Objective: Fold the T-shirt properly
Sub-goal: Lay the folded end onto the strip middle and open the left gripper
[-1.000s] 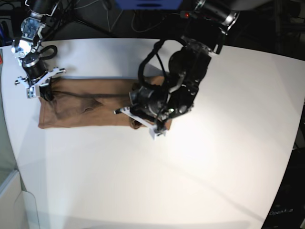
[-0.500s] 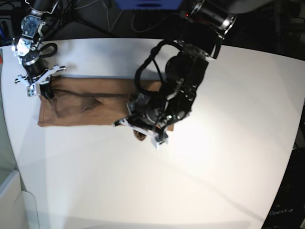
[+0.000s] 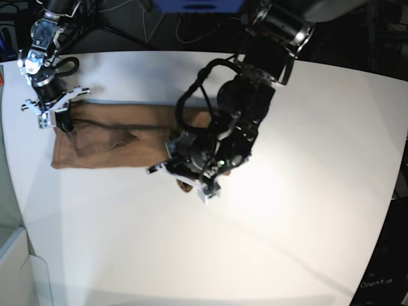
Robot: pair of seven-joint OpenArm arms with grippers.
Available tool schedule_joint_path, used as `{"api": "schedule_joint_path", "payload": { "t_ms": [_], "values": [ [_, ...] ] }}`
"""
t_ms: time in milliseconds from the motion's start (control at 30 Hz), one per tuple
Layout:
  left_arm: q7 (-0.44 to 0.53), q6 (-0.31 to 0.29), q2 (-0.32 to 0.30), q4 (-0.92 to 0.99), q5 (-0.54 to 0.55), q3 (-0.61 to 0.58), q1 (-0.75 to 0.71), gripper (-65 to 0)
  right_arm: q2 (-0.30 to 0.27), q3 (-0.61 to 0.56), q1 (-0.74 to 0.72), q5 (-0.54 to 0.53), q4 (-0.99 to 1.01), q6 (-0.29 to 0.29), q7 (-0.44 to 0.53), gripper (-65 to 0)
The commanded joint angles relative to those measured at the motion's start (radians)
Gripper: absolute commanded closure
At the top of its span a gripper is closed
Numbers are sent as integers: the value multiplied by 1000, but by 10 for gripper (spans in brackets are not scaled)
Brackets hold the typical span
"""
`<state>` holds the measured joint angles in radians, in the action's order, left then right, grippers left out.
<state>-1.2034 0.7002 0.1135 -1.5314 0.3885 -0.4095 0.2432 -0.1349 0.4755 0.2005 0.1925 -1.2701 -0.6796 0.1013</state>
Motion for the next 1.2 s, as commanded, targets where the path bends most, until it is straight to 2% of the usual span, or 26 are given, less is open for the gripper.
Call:
{"api": "schedule_joint_path", "payload": {
  "t_ms": [0, 33, 133, 233, 500, 567, 733, 1000, 1167],
  "values": [
    [1, -2, 10, -19, 7, -2, 21, -50, -2, -2, 6, 32, -1, -19, -50, -28],
    [0, -2, 10, -19, 7, -4, 23, -73, -2, -2, 6, 32, -1, -19, -50, -28],
    [0, -2, 8, -24, 7, -44, 21, -210, -2, -2, 6, 32, -1, -19, -50, -28],
    [17, -2, 7, -25, 7, -67, 17, -275, -2, -2, 6, 32, -1, -19, -50, -28],
    [43, -2, 2, -24, 8, -67, 14, -275, -2, -2, 6, 32, 2, -19, -50, -28],
    [43, -2, -24, -24, 14, -67, 14, -275, -2, -2, 6, 32, 2, -19, -50, -28],
    [44, -2, -45, -13, 8, -62, 14, -275, -2, -2, 6, 32, 0, -19, -50, -28],
    [104, -2, -114, -13, 16, -61, -28, -269, -7, -1, 4, 32, -44, -19, -50, -28],
    [93, -2, -159, -59, 17, 7, -106, -144, -7, 2, 6, 34, -82, -19, -58, -28]
  ]
}}
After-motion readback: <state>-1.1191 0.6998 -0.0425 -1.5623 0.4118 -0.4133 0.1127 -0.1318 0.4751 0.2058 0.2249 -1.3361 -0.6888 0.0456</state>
